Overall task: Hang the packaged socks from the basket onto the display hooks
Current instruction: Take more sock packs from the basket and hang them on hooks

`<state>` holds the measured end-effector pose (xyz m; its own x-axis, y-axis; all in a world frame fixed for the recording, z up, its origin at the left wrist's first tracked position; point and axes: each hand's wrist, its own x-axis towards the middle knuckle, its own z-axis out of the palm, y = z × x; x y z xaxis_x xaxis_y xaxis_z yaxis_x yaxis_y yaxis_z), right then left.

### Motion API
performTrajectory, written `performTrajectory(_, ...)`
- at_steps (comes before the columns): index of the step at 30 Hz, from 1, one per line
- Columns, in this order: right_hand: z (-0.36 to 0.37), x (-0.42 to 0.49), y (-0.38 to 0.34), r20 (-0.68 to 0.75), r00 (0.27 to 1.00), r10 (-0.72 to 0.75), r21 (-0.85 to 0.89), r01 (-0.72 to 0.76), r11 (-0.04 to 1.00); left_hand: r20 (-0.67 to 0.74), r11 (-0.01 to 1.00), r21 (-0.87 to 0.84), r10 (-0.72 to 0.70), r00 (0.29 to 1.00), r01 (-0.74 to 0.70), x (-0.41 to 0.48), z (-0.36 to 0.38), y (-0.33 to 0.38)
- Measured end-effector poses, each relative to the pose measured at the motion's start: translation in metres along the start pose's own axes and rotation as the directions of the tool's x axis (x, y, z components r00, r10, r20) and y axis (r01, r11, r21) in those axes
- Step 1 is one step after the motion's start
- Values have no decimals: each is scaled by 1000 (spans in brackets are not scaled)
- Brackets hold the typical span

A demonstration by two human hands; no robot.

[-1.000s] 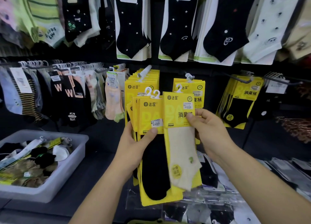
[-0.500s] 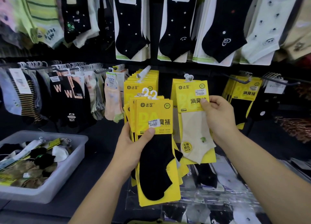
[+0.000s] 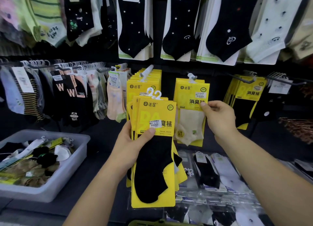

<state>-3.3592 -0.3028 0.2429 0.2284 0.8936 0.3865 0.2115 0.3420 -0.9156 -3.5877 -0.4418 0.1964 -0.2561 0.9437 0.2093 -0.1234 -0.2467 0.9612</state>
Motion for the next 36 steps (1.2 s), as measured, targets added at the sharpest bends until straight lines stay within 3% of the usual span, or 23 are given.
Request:
performTrajectory(5,-1,-22,-9,-33,999,-26,-69,23,997,-16,1000,9,7,1000,-7,0,5,-4)
performTrajectory(8,4,-52,-26,205,977,-60,47,52,998,-30,1000,7,19,999,-18,0,11,-6)
performTrajectory(11,14,-78,-38,432,901,-41,51,21,998,-39,1000,-11,24,999,-24,0,16,-7)
performTrajectory(15,18,-84,-39,443,896,-12,28,0,1000,-38,999,-6,36,999,-36,0,18,-9)
performTrajectory(20,10,-79,-31,507,861,46,195,-167,966,-49,998,31,53,997,-52,1,16,-10)
performTrajectory(23,6,-72,-26,454,890,49,279,-194,941,-57,998,49,47,997,-44,1,15,-10)
performTrajectory(29,-10,-44,-17,144,985,94,309,-135,942,-57,996,59,65,996,-62,0,10,-9)
performTrajectory(36,-14,-26,-20,95,995,33,258,-56,964,-53,996,59,67,996,-64,0,7,-8)
